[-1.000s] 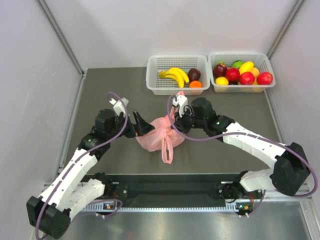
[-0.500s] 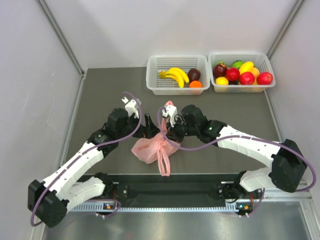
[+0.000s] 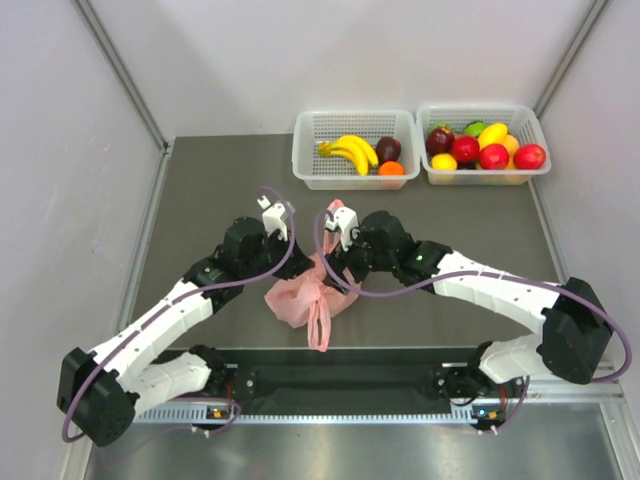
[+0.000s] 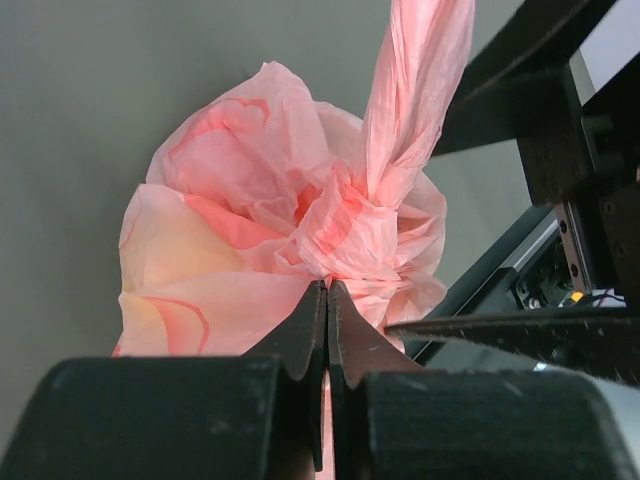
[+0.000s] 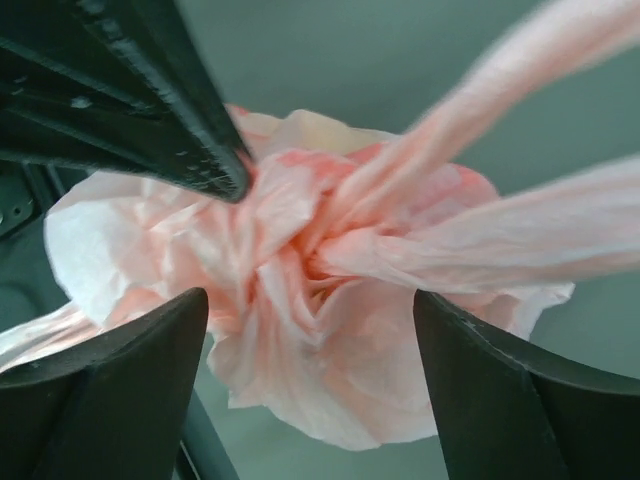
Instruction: Untie the knot of the plastic bag and take out the fruit
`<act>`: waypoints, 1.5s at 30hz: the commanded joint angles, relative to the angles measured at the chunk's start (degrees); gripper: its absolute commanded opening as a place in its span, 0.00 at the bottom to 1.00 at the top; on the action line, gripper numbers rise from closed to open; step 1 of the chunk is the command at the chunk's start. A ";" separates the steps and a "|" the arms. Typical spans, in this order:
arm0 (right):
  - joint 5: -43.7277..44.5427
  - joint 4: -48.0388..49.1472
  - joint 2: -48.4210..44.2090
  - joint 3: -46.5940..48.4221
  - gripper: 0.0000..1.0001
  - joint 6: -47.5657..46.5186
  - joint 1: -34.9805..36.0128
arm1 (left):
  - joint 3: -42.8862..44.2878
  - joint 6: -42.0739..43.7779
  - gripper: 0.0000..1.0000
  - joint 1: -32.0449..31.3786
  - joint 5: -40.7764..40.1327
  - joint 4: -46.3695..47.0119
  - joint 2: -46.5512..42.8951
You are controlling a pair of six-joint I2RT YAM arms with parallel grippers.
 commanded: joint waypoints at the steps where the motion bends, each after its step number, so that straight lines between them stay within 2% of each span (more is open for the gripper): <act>1: 5.94 0.42 -1.95 0.63 0.84 2.38 0.96 | -0.92 0.09 0.00 -0.02 -1.41 3.17 -2.40; 4: 7.17 0.68 -3.44 -0.77 0.84 3.18 0.88 | -1.28 -0.17 0.00 0.07 -3.52 2.65 -3.37; 6: 9.80 0.68 -3.88 -1.66 0.74 3.62 0.96 | -1.37 -0.17 0.00 0.07 -4.31 2.38 -3.72; 7: 10.85 0.16 -3.80 -1.66 0.65 3.88 0.88 | -1.37 -0.17 0.00 0.07 -5.19 2.12 -3.81; 8: 12.26 -0.28 -3.62 -1.66 0.46 3.88 0.96 | -1.28 -0.17 0.00 0.07 -5.81 1.68 -3.81; 10: 14.19 -1.60 -3.62 -1.92 0.26 4.23 0.88 | -1.19 -0.17 0.00 0.07 -8.34 0.98 -4.34; 11: 16.81 -1.95 -3.71 -2.53 0.09 5.45 0.96 | -1.10 0.09 0.00 0.07 -9.23 0.19 -4.60; 12: 18.49 -2.22 -4.41 -2.97 0.03 6.16 0.79 | -1.02 0.35 0.00 0.07 -10.20 -0.25 -5.04; 16: 29.37 -1.61 -8.09 -6.74 0.00 11.52 -0.88 | -1.02 0.45 0.00 0.07 -15.72 -2.10 -6.27; 19: 40.43 -4.93 -10.56 -7.72 0.00 22.64 -3.34 | -0.67 0.01 0.00 0.07 -20.64 -4.38 -6.54; 21: 43.63 -7.22 -12.49 -8.60 0.00 28.02 -6.31 | -0.58 -0.35 0.00 0.07 -23.11 -5.97 -6.89; 24: 45.23 -9.07 -15.48 -11.76 0.09 35.59 -10.45 | -0.22 -1.40 0.00 0.16 -27.42 -7.64 -7.68; 26: 45.49 -9.78 -17.41 -13.87 0.21 38.42 -11.78 | -0.14 -1.49 0.00 0.16 -28.48 -7.82 -8.64; 27: 45.32 -9.78 -17.94 -14.31 0.33 38.60 -12.39 | -0.22 -1.40 0.00 0.16 -28.49 -7.73 -8.82; 28: 43.49 -9.43 -18.56 -14.66 0.50 37.21 -12.40 | -0.22 -1.23 0.00 0.16 -28.31 -7.56 -9.26; 30: 39.71 -6.36 -19.88 -14.84 0.58 33.78 -12.31 | -0.31 -1.14 0.00 0.16 -27.09 -6.77 -9.35; 31: 35.51 -5.22 -20.84 -14.75 0.67 30.11 -12.22 | -0.31 -0.96 0.00 0.16 -26.30 -6.41 -9.17; 34: 33.37 -3.37 -21.90 -13.35 0.80 24.13 -9.51 | -0.40 -0.96 0.00 0.16 -23.48 -5.01 -8.47; 38: 32.40 -1.35 -20.69 -11.07 0.92 17.95 -4.93 | -0.66 -0.79 0.00 0.16 -19.09 -2.72 -7.50; 43: 33.88 0.06 -11.91 -5.88 0.94 15.22 -3.87 | -0.31 -0.70 0.00 0.16 -14.88 -1.31 -6.80; 44: 35.02 0.59 -10.58 -5.44 0.94 15.13 -3.70 | -0.14 -0.70 0.00 0.16 -14.69 -1.23 -6.71; 45: 39.91 0.59 -9.17 -4.13 0.95 16.44 -3.70 | -0.05 -0.61 0.00 0.16 -14.43 -1.40 -6.54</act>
